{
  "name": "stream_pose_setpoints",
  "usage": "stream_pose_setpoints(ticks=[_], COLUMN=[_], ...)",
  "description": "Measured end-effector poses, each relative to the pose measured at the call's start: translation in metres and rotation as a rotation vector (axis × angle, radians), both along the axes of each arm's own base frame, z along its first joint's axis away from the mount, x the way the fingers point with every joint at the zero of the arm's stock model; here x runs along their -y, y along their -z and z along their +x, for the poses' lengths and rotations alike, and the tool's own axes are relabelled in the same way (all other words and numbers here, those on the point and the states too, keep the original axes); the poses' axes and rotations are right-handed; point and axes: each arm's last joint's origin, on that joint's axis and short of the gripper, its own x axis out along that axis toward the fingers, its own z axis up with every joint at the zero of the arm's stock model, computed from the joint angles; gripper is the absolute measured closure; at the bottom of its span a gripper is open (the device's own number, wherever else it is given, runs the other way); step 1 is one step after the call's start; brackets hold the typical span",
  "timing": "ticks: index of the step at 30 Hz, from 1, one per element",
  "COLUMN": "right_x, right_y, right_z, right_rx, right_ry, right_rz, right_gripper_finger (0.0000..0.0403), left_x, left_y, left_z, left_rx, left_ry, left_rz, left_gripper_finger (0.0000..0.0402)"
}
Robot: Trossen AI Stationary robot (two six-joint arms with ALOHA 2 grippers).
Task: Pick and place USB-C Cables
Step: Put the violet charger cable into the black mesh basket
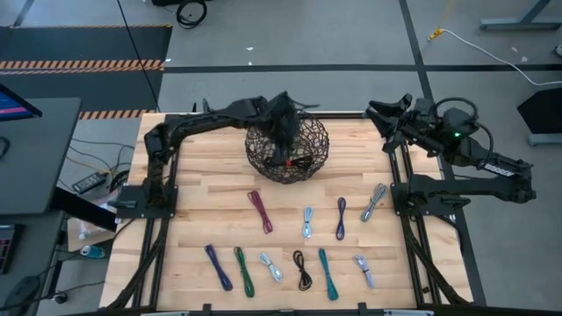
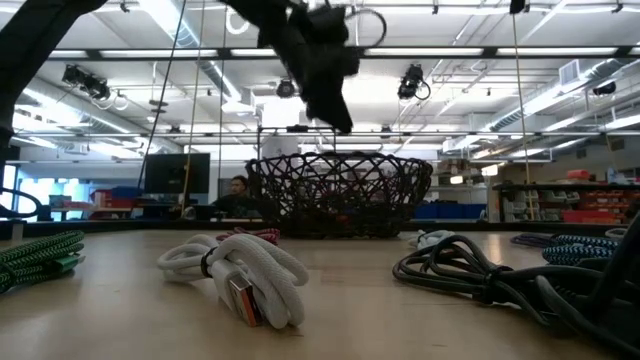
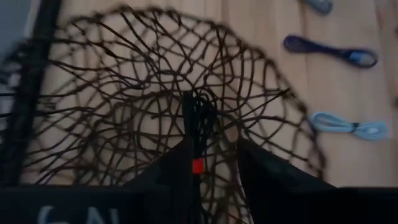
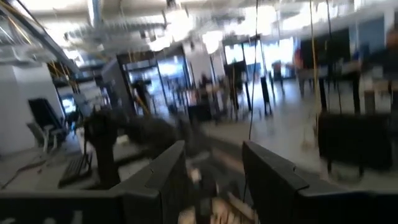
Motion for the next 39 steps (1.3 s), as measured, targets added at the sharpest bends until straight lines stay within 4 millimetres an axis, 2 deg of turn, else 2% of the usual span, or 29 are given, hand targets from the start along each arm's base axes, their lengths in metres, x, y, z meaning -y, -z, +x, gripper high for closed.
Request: stream_pose_setpoints(ticks=[5, 9, 12, 17, 22, 28, 34, 39], right_x=[-0.001, -0.004, -0.005, -0.006, -0.007, -0.011, -0.028, -0.037], right_y=[0.018, 0.033, 0.045, 0.060, 0.075, 0.106, 0.143, 0.162], right_z=[0.002, 0.004, 0.009, 0.026, 0.051, 0.078, 0.094, 0.104], right_rx=[-0.125, -0.218, -0.315, -0.451, -0.573, -0.808, -1.123, -1.245], right_ry=[-0.069, -0.171, -0.250, -0.352, -0.454, -0.459, -0.458, -0.429], right_rz=[0.174, 0.357, 0.499, 0.632, 0.697, 0.803, 0.934, 0.993], right_gripper_finger=[0.0237, 0.0240, 0.0253, 0.0277, 0.0280, 0.0274, 0.0258, 0.0255], left_x=[0.005, 0.012, 0.019, 0.031, 0.041, 0.056, 0.064, 0.065], left_y=[-0.063, -0.103, -0.130, -0.161, -0.177, -0.177, -0.175, -0.175], left_z=[-0.019, -0.040, -0.058, -0.086, -0.103, -0.101, -0.100, -0.100], left_rx=[0.006, 0.029, 0.081, 0.150, 0.205, 0.196, 0.155, 0.151], left_ry=[-0.063, -0.135, -0.204, -0.296, -0.346, -0.331, -0.371, -0.387], left_rz=[0.090, 0.154, 0.193, 0.254, 0.250, 0.237, 0.311, 0.331], left_gripper_finger=[0.0270, 0.0270, 0.0269, 0.0269, 0.0269, 0.0269, 0.0269, 0.0269])
